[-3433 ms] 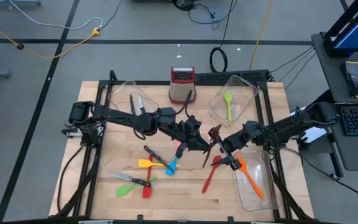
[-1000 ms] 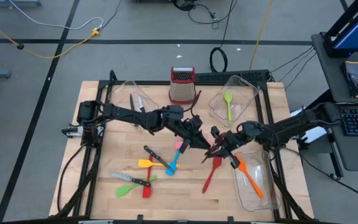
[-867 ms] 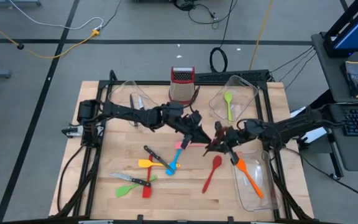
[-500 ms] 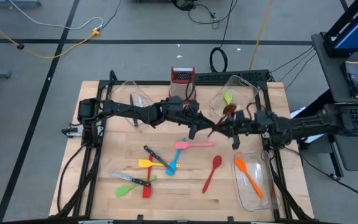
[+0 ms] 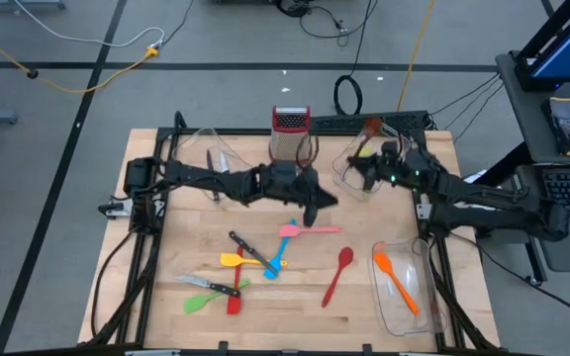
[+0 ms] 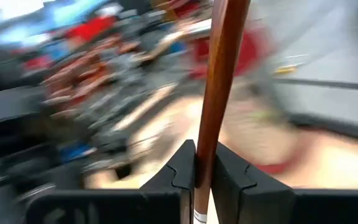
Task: Pick & Place Kitchen Items
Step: Put the brown serving spoon into the top right transparent bin
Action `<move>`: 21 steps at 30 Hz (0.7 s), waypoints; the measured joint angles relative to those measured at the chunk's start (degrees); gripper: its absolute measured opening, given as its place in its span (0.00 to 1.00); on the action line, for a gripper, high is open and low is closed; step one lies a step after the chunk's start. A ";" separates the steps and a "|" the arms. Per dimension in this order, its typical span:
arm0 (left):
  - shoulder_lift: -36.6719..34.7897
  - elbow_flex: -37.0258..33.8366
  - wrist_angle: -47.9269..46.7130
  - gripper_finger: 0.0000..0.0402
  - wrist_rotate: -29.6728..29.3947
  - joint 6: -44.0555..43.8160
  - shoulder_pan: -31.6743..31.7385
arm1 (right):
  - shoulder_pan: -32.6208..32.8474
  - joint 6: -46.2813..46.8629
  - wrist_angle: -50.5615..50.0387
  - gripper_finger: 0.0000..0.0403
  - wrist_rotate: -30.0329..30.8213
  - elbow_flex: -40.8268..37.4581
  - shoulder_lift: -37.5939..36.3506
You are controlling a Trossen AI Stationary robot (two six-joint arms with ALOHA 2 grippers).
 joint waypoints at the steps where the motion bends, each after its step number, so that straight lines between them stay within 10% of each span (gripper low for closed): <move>1: 0.00 0.00 -0.11 0.16 -0.63 0.59 0.00 | -1.14 0.49 -0.73 0.04 0.53 -0.02 0.20; 21: -0.02 0.00 -4.90 0.16 -20.61 18.94 -7.52 | -24.66 12.63 -13.36 0.04 -11.90 -0.09 4.02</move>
